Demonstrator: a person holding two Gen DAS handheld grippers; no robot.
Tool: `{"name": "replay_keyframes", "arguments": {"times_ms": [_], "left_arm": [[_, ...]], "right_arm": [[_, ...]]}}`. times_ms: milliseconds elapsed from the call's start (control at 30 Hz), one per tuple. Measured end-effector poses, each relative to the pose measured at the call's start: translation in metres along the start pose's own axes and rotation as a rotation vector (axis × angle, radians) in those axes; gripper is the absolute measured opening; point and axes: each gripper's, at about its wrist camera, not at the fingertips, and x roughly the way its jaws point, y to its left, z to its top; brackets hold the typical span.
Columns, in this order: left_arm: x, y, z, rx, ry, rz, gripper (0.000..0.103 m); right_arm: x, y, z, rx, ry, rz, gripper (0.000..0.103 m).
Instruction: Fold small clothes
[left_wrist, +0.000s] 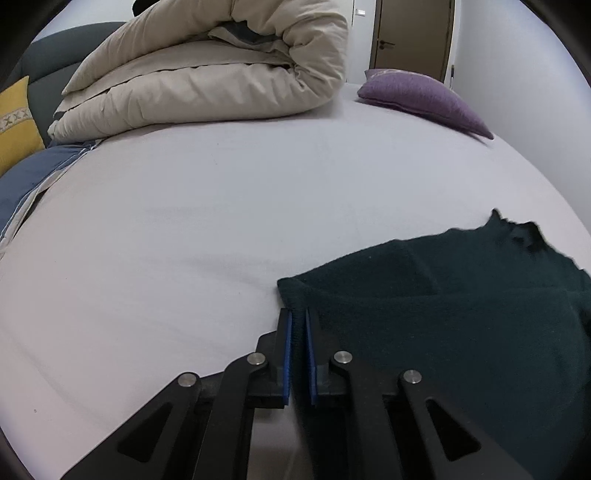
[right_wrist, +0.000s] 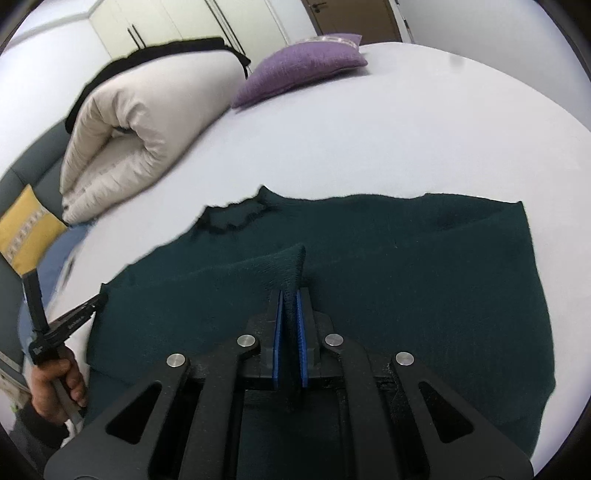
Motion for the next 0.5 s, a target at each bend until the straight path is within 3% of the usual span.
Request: {"name": "replay_keyframes", "arguments": {"times_ms": [67, 133, 267, 500], "left_arm": [[-0.004, -0.005, 0.002, 0.027, -0.007, 0.025, 0.009], [-0.007, -0.003, 0.002, 0.020, -0.009, 0.015, 0.009], [-0.009, 0.001, 0.002, 0.002, -0.005, -0.007, 0.009], [-0.007, 0.004, 0.002, -0.003, 0.005, -0.029, 0.009]], "right_arm": [[0.032, -0.015, -0.006, 0.016, 0.077, -0.025, 0.004], [0.025, -0.021, -0.005, 0.078, 0.056, 0.012, 0.004], [0.001, -0.008, -0.012, 0.055, 0.036, -0.005, 0.003], [-0.020, -0.032, -0.013, 0.144, 0.009, -0.015, 0.001]]}}
